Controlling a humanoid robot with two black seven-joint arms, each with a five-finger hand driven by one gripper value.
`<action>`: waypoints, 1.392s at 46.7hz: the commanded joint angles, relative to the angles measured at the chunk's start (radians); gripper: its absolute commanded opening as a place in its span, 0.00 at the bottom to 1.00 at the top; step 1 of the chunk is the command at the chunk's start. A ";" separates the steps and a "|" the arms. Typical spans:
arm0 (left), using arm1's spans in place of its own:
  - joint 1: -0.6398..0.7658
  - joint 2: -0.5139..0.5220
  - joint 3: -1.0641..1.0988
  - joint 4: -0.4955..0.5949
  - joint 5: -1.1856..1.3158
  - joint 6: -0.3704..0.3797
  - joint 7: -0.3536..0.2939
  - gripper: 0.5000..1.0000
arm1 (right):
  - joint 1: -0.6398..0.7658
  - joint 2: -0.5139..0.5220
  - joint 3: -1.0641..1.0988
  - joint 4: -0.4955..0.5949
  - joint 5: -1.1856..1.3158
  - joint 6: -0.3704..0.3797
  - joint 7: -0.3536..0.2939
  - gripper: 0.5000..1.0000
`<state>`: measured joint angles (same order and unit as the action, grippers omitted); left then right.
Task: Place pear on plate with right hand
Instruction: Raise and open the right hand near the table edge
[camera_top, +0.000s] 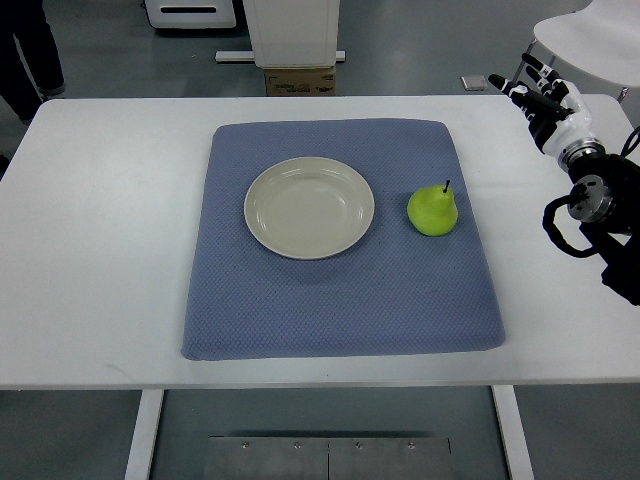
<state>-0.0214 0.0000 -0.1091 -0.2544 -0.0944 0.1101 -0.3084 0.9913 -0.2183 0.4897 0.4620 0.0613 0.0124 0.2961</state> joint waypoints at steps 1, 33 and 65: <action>0.000 0.000 -0.003 0.001 -0.002 0.000 -0.001 1.00 | -0.006 0.002 0.000 0.001 0.000 0.000 0.000 1.00; 0.018 0.000 -0.003 0.003 -0.007 0.000 -0.005 1.00 | -0.048 0.013 -0.003 -0.022 0.000 -0.023 0.001 1.00; 0.018 0.000 -0.003 0.003 -0.007 0.000 -0.005 1.00 | -0.074 0.016 0.026 0.021 0.000 0.054 0.038 1.00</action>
<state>-0.0031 0.0000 -0.1119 -0.2516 -0.1012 0.1104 -0.3129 0.9183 -0.1984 0.5187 0.4697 0.0668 0.0690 0.3341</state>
